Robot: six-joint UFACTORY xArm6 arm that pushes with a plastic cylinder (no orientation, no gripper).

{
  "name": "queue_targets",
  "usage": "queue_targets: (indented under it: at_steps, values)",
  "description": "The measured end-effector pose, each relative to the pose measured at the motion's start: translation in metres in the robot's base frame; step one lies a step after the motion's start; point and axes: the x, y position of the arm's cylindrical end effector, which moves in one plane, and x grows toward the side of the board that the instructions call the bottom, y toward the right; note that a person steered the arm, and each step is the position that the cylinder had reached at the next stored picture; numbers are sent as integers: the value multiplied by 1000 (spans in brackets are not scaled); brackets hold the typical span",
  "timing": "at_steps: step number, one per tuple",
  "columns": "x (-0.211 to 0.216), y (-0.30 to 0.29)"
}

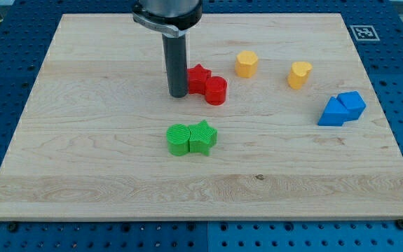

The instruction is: Slide the red star slightly up

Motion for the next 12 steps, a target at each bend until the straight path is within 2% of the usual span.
queue_targets:
  at_steps: [2, 3, 4, 5, 6, 9, 11, 12]
  values:
    - [-5, 1]
    - [-23, 1]
    - [-20, 2]
    - [7, 3]
    - [3, 27]
    - [-28, 35]
    - [-32, 56]
    - [-28, 15]
